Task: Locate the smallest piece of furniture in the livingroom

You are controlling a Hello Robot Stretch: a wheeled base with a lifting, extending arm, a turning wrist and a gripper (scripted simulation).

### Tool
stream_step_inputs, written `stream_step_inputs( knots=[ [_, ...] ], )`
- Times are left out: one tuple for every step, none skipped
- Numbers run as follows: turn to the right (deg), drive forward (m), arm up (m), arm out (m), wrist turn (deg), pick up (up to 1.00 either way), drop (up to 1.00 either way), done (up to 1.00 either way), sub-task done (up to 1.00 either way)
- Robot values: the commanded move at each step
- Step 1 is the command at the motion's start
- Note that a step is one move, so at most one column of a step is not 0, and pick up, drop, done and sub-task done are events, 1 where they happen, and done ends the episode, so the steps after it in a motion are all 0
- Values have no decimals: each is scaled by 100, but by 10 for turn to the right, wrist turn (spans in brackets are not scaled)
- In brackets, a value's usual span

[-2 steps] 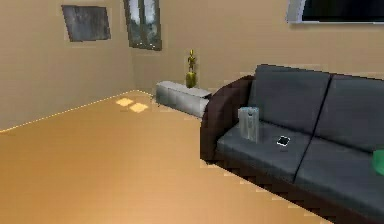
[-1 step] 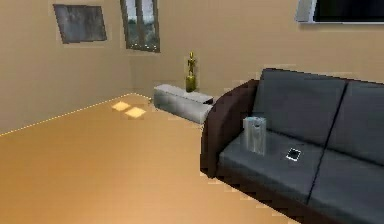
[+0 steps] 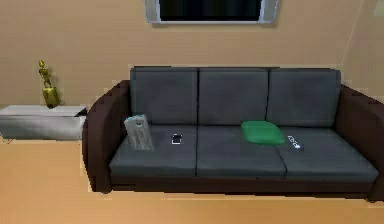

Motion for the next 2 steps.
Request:
stream_step_inputs(
  knots=[
    [0, 60, 0, 0, 0, 0, 0, 0, 0],
    [450, 0, 0, 0, 0, 0, 0, 0, 0]
  ],
)
